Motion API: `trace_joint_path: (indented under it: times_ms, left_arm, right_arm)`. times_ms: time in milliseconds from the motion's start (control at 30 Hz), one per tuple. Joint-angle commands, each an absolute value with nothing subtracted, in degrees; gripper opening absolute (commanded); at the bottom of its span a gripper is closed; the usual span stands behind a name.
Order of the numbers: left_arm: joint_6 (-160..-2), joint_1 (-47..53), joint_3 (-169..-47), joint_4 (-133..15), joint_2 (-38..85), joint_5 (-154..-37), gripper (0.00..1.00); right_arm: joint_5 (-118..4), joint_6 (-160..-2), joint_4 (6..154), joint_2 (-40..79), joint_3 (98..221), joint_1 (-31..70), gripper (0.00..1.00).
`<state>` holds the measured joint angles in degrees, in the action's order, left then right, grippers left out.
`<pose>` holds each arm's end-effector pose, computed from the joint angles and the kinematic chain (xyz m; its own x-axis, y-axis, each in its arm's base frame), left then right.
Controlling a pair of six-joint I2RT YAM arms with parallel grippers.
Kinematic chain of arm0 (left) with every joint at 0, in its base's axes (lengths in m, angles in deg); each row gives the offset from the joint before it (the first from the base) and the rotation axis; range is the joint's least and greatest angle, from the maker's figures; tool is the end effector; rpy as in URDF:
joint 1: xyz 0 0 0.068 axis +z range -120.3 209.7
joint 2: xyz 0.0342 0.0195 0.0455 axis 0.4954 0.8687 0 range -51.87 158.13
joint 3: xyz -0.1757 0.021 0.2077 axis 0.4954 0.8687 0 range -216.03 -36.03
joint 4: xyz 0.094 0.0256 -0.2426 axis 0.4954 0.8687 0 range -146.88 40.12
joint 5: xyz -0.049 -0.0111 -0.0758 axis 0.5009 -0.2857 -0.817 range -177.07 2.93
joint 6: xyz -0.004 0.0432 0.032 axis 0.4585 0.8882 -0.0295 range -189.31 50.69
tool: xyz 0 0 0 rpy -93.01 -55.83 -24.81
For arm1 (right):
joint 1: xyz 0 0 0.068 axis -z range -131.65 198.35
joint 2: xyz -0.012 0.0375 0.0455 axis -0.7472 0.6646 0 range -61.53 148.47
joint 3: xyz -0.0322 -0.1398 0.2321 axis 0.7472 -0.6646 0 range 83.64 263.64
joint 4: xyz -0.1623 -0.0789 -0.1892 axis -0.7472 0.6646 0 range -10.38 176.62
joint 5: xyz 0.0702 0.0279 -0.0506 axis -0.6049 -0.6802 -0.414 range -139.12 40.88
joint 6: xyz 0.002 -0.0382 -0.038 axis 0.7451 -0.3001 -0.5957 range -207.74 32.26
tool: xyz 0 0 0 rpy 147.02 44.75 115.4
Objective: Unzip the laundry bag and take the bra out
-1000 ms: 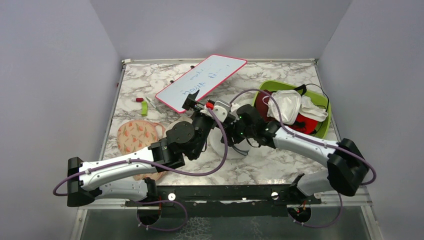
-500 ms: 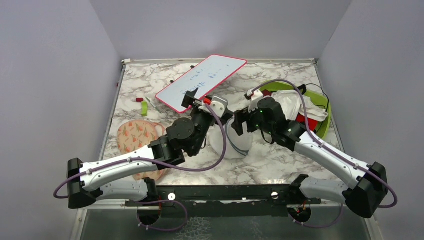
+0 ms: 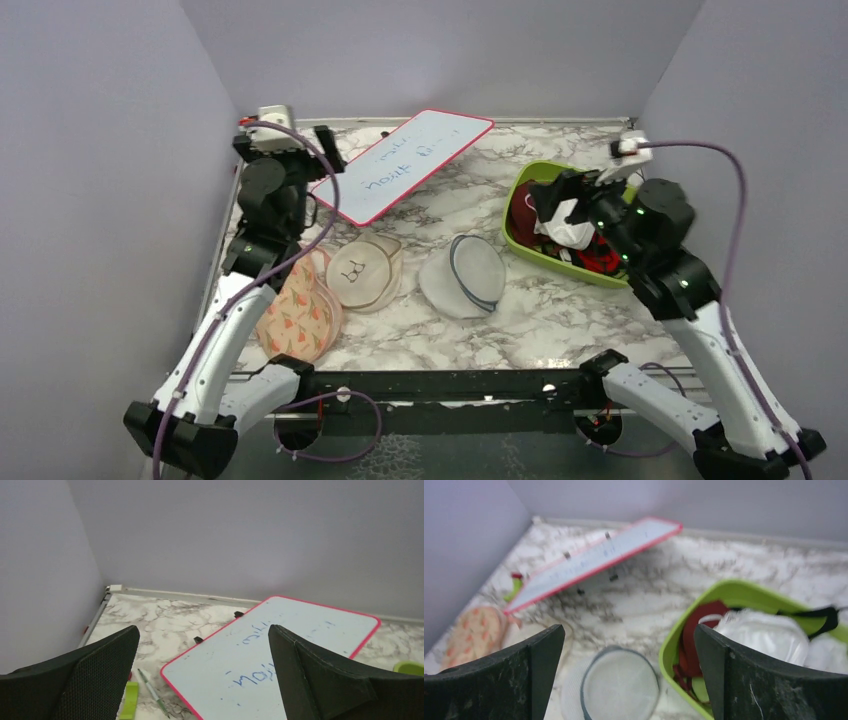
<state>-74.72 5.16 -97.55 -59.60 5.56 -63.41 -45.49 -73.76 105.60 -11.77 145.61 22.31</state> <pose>0.2095 -0.0800 0.4261 0.1057 -0.1431 -0.9841 0.0279 0.9896 -0.1409 0.1651 0.0781 0.3995 -0.3000 0.1218 -0.9461 -0.3198 0.9216 0.2200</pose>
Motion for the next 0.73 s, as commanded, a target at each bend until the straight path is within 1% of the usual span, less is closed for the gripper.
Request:
trace_joint_path:
  times_ms: [0, 133, 200, 267, 567, 600, 633, 700]
  left_arm:
    - [-85.95, 14.31, -103.10, -51.92, -0.37, -76.24, 0.99]
    - [-84.37, 14.36, -110.80, -47.37, -2.86, -78.58, 0.99]
    - [-83.61, 14.38, -115.52, -45.37, -3.06, -79.50, 0.99]
    - [-83.51, 14.37, -117.45, -44.46, -3.70, -79.76, 0.99]
    - [-83.58, 14.38, -117.37, -42.74, -5.19, -77.91, 0.99]
    - [-83.56, 14.36, -117.07, -42.85, -5.34, -77.52, 0.99]
    - [-83.55, 14.40, -116.65, -43.16, -5.54, -77.07, 0.99]
    - [-83.55, 14.36, -115.97, -43.71, -5.72, -76.83, 0.99]
  right_arm:
    - [-39.39, -79.33, 108.85, -18.54, 157.16, 22.31, 1.00]
    - [-37.16, -85.55, 110.98, -20.71, 164.26, 22.33, 1.00]
    - [-35.32, -86.38, 111.63, -21.61, 165.60, 22.33, 1.00]
    - [-34.05, -86.74, 111.85, -22.51, 166.02, 22.35, 1.00]
    - [-31.77, -87.39, 111.39, -22.93, 166.05, 22.33, 1.00]
    - [-31.89, -87.55, 112.20, -22.79, 166.34, 22.33, 1.00]
    - [-34.47, -89.05, 111.44, -23.13, 165.24, 22.36, 1.00]
    - [-34.73, -89.01, 111.38, -23.40, 164.98, 22.37, 1.00]
